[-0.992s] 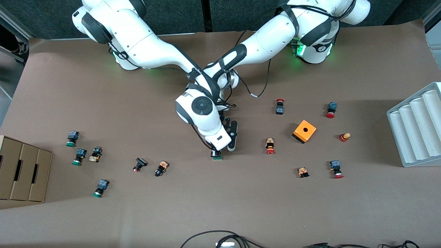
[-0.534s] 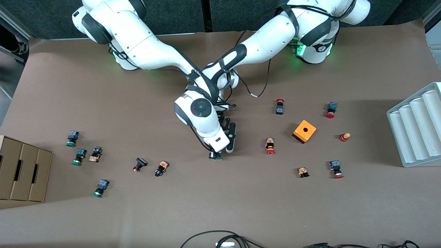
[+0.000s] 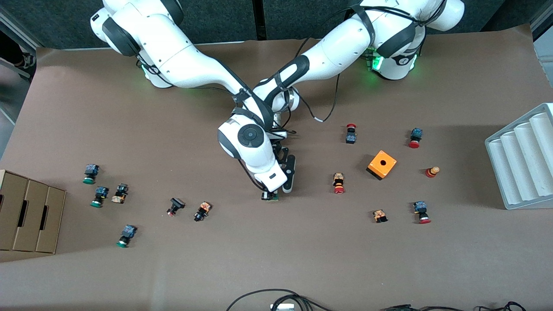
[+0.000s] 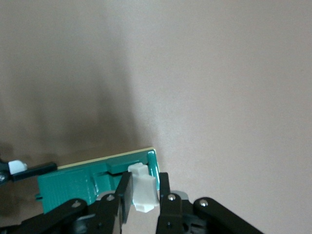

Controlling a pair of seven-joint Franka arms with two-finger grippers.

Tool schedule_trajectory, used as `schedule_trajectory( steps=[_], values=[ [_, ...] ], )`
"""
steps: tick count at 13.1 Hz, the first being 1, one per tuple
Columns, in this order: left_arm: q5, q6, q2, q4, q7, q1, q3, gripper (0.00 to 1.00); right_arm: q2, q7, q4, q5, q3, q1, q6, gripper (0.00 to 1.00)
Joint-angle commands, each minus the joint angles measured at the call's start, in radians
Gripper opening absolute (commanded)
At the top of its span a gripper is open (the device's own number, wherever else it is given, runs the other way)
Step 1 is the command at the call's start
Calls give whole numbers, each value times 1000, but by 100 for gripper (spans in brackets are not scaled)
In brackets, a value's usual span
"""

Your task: Close load switch with both arms

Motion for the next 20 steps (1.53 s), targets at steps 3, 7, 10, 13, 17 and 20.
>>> schedule_trajectory(
  steps=[3, 7, 10, 13, 17, 20],
  values=[
    [30, 25, 15, 30, -10, -4, 13, 43, 27, 15, 46, -24, 0, -9, 23, 28],
    [30, 25, 13, 30, -10, -4, 13, 43, 30, 14, 49, -22, 0, -9, 23, 29],
    [30, 25, 15, 30, -10, -2, 13, 43, 31, 15, 49, -22, 0, -9, 23, 28],
    [30, 25, 15, 30, -10, -2, 13, 43, 37, 15, 49, -22, 0, -9, 30, 29],
    [30, 26, 15, 30, -10, -2, 13, 43, 40, 15, 49, -22, 0, -9, 38, 29],
    [30, 26, 13, 30, -10, -2, 13, 43, 49, 15, 49, -22, 0, -9, 53, 32]
  ],
)
